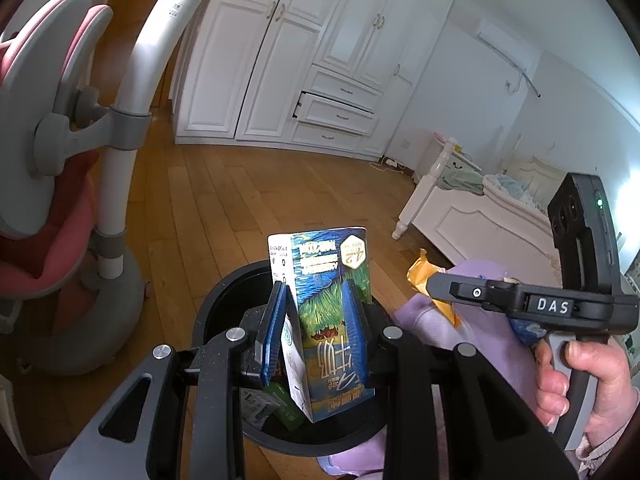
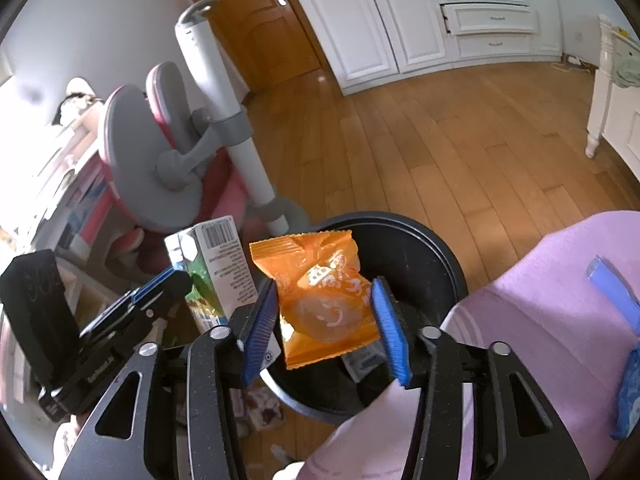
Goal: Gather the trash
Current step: 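Carry the carton and orange bag over the bin and release both, then grasp the blue wet-wipe pack with the left tool while the right tool grasps the gold wrapper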
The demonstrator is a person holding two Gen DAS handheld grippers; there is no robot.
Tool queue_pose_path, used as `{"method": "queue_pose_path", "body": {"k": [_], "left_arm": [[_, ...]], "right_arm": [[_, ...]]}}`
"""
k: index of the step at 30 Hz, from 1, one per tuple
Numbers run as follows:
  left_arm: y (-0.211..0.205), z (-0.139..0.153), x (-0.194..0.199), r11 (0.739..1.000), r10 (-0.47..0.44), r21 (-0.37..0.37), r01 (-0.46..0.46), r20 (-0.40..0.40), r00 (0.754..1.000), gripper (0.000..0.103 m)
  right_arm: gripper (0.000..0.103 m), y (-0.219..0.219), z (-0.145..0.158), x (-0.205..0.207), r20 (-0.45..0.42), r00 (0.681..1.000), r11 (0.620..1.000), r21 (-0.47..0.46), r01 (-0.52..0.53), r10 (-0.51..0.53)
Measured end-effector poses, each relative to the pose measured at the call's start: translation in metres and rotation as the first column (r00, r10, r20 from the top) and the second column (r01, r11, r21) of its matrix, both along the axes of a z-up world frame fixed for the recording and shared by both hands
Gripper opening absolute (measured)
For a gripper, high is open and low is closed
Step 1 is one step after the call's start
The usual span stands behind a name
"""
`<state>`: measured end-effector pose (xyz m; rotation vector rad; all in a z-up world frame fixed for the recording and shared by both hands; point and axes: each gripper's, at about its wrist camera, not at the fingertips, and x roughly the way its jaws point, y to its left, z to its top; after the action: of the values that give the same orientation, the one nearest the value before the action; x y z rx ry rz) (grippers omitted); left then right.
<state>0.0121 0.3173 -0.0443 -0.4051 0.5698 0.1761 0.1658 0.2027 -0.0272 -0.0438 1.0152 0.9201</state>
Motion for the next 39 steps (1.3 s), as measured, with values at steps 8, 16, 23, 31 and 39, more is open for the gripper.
{"method": "queue_pose_path", "body": {"k": [8,16,23,31,39], "left_arm": [[-0.012,0.01,0.0,0.998,-0.006,0.056,0.006,0.013,1.0,0.07],[-0.042,0.023,0.005,0.996,-0.07,0.05,0.069,0.025,0.997,0.078],[-0.104,0.031,0.026,0.975,-0.218,0.042,0.217,0.01,0.976,0.078],[-0.189,0.023,0.074,0.914,-0.405,-0.024,0.404,-0.03,0.914,0.078],[-0.248,-0.009,0.127,0.866,-0.495,-0.143,0.479,-0.113,0.862,0.078]], "right_arm": [[0.068,-0.017,0.011,0.004,0.014,1.0,0.999,0.045,0.02,-0.021],[0.068,-0.076,0.025,-0.009,-0.011,0.998,0.989,0.134,0.067,-0.066],[0.068,-0.155,0.048,-0.007,0.015,0.988,0.972,0.181,0.147,-0.152],[0.076,-0.236,0.061,0.026,0.11,0.965,0.971,0.057,0.233,-0.238],[0.063,-0.271,0.025,0.076,0.088,0.972,0.964,-0.136,0.228,-0.217]]}}
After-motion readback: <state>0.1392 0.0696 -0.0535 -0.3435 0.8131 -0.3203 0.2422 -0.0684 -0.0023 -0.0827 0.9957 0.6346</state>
